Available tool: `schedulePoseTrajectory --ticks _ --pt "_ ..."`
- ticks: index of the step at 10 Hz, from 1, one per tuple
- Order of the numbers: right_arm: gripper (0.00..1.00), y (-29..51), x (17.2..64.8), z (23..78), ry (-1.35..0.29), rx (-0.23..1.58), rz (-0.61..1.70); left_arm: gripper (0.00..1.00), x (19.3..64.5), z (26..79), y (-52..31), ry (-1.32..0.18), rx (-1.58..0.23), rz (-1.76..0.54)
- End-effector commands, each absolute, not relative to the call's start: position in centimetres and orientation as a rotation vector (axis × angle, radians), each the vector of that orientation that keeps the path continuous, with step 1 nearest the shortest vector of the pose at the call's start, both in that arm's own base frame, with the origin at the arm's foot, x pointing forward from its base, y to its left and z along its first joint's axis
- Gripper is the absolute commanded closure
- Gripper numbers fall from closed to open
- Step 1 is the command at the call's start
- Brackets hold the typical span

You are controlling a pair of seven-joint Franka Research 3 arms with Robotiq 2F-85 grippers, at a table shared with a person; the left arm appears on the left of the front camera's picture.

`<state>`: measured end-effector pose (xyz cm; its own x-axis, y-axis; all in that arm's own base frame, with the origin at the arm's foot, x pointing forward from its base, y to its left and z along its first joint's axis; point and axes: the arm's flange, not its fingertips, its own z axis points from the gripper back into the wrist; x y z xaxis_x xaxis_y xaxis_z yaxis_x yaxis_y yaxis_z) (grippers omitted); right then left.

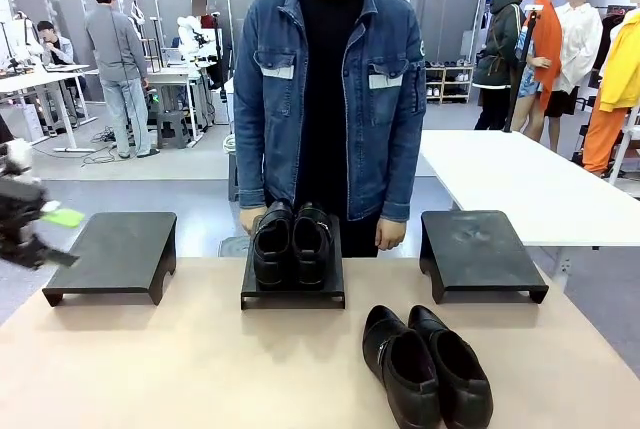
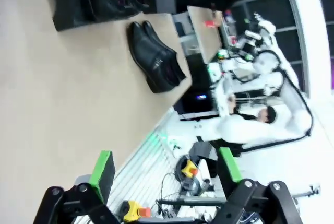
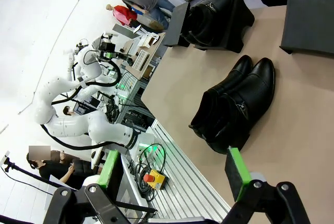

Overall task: Place the shoes on the stand as instructed by the person.
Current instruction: Pick up another pair of Shoes and place it on the Shoes Stand indicated by the person.

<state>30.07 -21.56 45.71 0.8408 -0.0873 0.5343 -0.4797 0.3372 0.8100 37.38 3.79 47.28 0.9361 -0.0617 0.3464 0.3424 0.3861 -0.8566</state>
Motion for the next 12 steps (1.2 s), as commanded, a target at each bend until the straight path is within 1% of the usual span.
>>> schedulePoseTrajectory --ticks 1,2,5,7,8,9,12 --pt "0.0 -21.7 30.1 45.8 -0.567 1.219 0.287 0.0 37.2 44.5 8.2 -0.212 -1.265 -0.337" --pt "0.0 -21.7 30.1 45.8 -0.567 1.219 0.287 0.0 36.8 43.3 10.3 -0.215 -1.325 -0.348" --pt "0.0 -21.7 30.1 45.8 -0.567 1.219 0.287 0.0 35.7 41.2 13.5 -0.27 -1.389 -0.306" --pt "0.0 -21.7 30.1 45.8 -0.567 1.219 0.287 0.0 35.7 41.2 14.0 -0.299 -1.396 -0.264" --pt "0.0 -21.7 30.1 45.8 -0.567 1.219 0.287 0.0 36.1 41.3 13.5 -0.281 -1.395 -0.248" --pt "0.0 -21.7 30.1 45.8 -0.567 1.219 0.287 0.0 35.2 40.3 14.1 -0.277 -1.38 -0.266" --pt "0.0 -21.7 30.1 45.8 -0.567 1.219 0.287 0.0 35.2 40.3 14.1 -0.277 -1.38 -0.266"
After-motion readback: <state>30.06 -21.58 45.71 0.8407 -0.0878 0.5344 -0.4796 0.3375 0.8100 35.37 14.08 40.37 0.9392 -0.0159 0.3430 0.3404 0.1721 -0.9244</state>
